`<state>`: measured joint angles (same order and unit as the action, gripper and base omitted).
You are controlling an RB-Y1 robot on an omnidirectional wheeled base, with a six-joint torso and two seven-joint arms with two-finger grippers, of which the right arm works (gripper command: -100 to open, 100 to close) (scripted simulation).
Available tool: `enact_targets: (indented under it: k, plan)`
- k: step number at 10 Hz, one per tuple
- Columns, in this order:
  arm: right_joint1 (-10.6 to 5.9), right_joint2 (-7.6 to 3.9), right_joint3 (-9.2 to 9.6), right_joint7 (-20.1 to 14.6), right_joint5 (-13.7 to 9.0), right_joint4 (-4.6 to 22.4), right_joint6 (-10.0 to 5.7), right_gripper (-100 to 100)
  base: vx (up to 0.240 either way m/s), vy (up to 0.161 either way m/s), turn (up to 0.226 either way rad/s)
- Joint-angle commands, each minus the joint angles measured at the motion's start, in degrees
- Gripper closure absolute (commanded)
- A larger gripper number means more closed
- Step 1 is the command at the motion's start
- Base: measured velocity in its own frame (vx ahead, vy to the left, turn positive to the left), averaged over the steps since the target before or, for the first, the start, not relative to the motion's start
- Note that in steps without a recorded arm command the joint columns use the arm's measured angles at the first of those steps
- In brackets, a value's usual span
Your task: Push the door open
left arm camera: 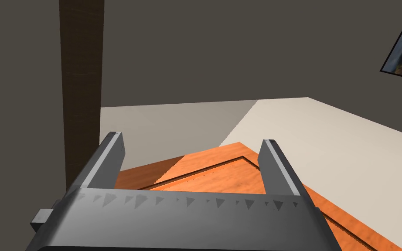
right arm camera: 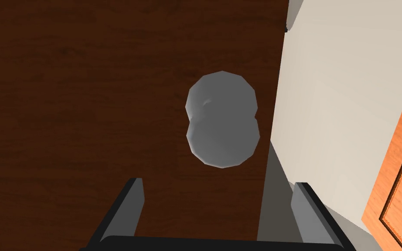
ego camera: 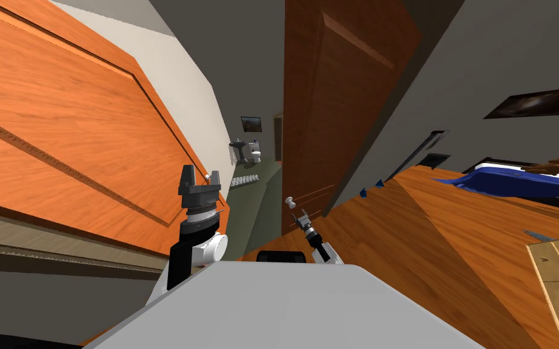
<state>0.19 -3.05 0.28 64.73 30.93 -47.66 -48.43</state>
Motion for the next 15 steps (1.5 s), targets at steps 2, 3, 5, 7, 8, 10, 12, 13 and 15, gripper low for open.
enact_targets:
  k: [2,3,5,7,8,10,12,13,15]
  plan:
    - [0.02,0.54,-0.29,0.55,-0.11,0.37,-0.12,-100,0.18,0.085,0.022]
    - [0.04,0.84,-0.37,0.71,-0.15,0.47,-0.16,-100,0.153,0.066,0.014]
    - [0.05,1.02,-0.41,0.77,-0.16,0.52,-0.19,-100,0.132,0.023,0.012]
    - [0.05,1.02,-0.41,0.77,-0.16,0.52,-0.19,100,-0.022,0.001,0.009]
    - [0.05,1.02,-0.41,0.77,-0.16,0.52,-0.19,100,-0.012,-0.003,0.006]
    - [0.05,1.02,-0.41,0.77,-0.16,0.52,-0.19,100,0.0,0.0,0.0]
    - [-0.2,0.92,-0.37,-0.96,-0.97,0.51,-0.09,100,0.009,0.005,0.021]
    - [-0.22,0.76,-0.39,-2.56,-1.74,0.53,-0.12,100,0.03,0.012,0.05]
    - [-0.26,0.52,-0.42,-5.01,-2.94,0.57,-0.16,100,0.026,0.012,0.042]
